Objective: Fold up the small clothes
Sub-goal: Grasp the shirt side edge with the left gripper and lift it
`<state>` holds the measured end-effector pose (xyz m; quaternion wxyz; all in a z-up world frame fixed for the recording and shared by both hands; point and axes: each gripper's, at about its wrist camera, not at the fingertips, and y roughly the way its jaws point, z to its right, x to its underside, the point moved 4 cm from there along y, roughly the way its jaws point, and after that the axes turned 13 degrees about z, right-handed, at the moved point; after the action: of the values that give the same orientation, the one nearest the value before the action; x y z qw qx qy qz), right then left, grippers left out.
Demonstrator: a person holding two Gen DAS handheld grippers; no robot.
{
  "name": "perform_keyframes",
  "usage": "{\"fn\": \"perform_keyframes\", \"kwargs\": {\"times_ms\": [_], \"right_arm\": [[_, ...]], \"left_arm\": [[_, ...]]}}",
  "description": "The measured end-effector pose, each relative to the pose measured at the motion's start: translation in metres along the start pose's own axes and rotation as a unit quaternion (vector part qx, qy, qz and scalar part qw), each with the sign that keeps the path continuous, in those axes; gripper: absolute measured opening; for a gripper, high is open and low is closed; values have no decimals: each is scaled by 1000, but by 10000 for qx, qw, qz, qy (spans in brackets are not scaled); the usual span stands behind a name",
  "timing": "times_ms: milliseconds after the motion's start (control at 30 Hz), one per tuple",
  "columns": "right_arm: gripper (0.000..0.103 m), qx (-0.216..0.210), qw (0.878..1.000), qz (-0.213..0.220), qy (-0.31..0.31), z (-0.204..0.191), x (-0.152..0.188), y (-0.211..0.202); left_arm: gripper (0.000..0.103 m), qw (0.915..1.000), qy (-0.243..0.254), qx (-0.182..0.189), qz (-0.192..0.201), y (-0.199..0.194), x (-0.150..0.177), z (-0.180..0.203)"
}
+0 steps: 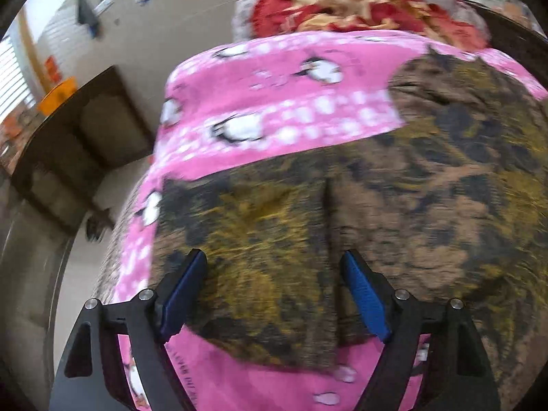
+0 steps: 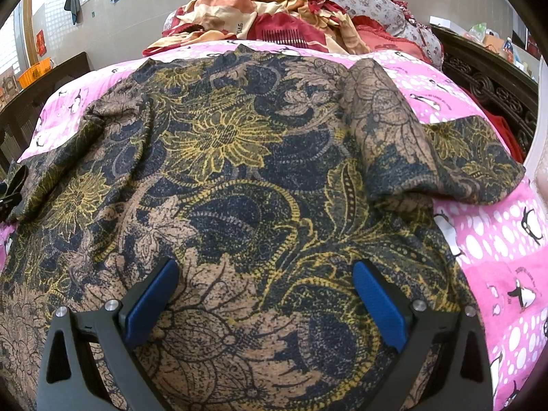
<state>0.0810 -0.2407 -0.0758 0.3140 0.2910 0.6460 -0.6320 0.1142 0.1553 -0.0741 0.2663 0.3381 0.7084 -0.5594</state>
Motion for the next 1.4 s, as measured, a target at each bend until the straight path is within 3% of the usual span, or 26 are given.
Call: {"fn": "perform_keyframes", "kwargs": {"times_ms": [100,133,233,433,600,733,833,933,1067,1133,1200,1300,1400], "right_arm": [[103,0,10000,-2,1,0,0,0],[103,0,10000,-1,1,0,0,0],[103,4,10000,-3,-3,0,0,0],[103,2,10000,-1,-2,0,0,0],[103,3,10000,0,-4,0,0,0],[103,6,10000,-1,-6,0,0,0],[103,2,10000,-2,-3,0,0,0],[103,4,10000,0,-5,0,0,0],[103,2,10000,1,-4,0,0,0],[103,3,10000,0,-4,0,0,0],[103,-1,10000,1,1,0,0,0],[103,4,10000,0,-5,-1,0,1],[103,0,10000,-6,-2,0,0,1]], "left_arm": [[21,9999,-80,-37,-122,1,2,-6],[0,9998,-136,-6,-110,-2,1,-7],[0,9982,-550,-63,230,-25,-6,-26],[0,9823,-1454,-873,798,-81,-8,-123],[0,9574,-2086,-1839,774,-108,9,-225],[0,9430,-2391,-2193,743,-121,16,-273],[0,9376,-2498,-2292,769,-126,14,-282],[0,9435,-2611,-1839,883,-118,1,-256],[0,9647,-2339,-458,1117,-104,-33,-165],[0,9679,-2120,405,1287,-99,-55,-97],[0,9670,-1862,1051,1382,-96,-71,-37],[0,9581,-1489,2014,1392,-85,-88,64],[0,9528,-1339,2515,1048,-66,-74,136]]}}
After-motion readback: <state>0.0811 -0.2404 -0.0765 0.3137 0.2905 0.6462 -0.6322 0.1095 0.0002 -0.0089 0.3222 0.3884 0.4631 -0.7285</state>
